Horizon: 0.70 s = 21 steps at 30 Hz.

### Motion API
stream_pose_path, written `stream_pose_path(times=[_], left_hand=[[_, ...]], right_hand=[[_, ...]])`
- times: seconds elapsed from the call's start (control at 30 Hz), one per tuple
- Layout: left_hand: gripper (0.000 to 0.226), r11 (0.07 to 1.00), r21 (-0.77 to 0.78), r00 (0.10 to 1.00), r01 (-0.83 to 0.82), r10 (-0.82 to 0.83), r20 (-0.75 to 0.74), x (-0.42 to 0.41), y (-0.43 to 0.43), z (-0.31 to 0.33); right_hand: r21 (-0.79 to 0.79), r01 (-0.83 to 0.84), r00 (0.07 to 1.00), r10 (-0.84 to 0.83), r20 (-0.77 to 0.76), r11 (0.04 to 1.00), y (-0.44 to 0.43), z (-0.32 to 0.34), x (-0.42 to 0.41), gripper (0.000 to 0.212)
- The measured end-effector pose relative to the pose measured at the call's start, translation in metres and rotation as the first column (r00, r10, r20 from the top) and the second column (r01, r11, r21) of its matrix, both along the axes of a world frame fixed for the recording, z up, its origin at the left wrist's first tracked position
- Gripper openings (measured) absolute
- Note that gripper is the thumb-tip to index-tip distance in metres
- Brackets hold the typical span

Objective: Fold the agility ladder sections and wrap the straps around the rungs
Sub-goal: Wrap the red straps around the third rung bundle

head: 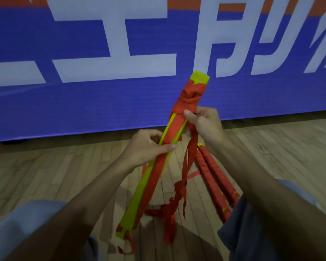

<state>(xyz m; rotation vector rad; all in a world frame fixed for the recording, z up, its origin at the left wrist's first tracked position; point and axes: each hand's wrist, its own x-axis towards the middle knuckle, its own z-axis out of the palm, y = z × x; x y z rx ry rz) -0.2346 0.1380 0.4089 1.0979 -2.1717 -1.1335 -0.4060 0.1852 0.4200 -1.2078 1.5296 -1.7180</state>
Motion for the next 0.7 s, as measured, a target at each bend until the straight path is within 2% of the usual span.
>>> stream_pose_path(times=[0.07,0.2,0.3,0.4,0.5,0.57,0.63,0.7], left_hand=[[0.023,0.986,0.120,0.992,0.114,-0.108,-0.057,0.002,0.001,0.004],[0.038,0.922,0.247,0.944,0.299,-0.248,-0.215,0.008,0.002,0.011],[0.035,0.834,0.371,0.900,0.409,-0.301,-0.316,0.013,0.001,0.012],[0.034,0.742,0.433,0.855,0.512,-0.393,-0.338,0.013,0.001,0.007],[0.047,0.686,0.454,0.820,0.569,-0.432,-0.375,0.012,0.000,0.002],[0.051,0.688,0.451,0.819,0.569,-0.422,-0.389,0.011,0.000,0.003],[0.036,0.732,0.431,0.842,0.529,-0.387,-0.377,0.010,0.000,0.003],[0.024,0.793,0.392,0.872,0.466,-0.339,-0.353,0.009,0.001,0.001]], right_hand=[[-0.022,-0.059,0.998,0.059,-0.010,0.998,0.004,0.002,-0.002,0.022],[-0.092,-0.201,0.979,0.197,-0.045,0.975,0.010,0.008,-0.007,0.023],[-0.145,-0.288,0.956,0.293,0.018,0.947,0.013,0.012,-0.013,0.022],[-0.196,-0.334,0.929,0.357,0.099,0.922,0.014,0.014,-0.017,0.025],[-0.233,-0.376,0.895,0.416,0.160,0.897,0.016,0.014,-0.019,0.026],[-0.255,-0.410,0.870,0.459,0.181,0.876,0.017,0.012,-0.021,0.026],[-0.256,-0.433,0.854,0.484,0.189,0.864,0.016,0.012,-0.023,0.027],[-0.202,-0.410,0.884,0.442,0.151,0.889,0.015,0.013,-0.023,0.024]])
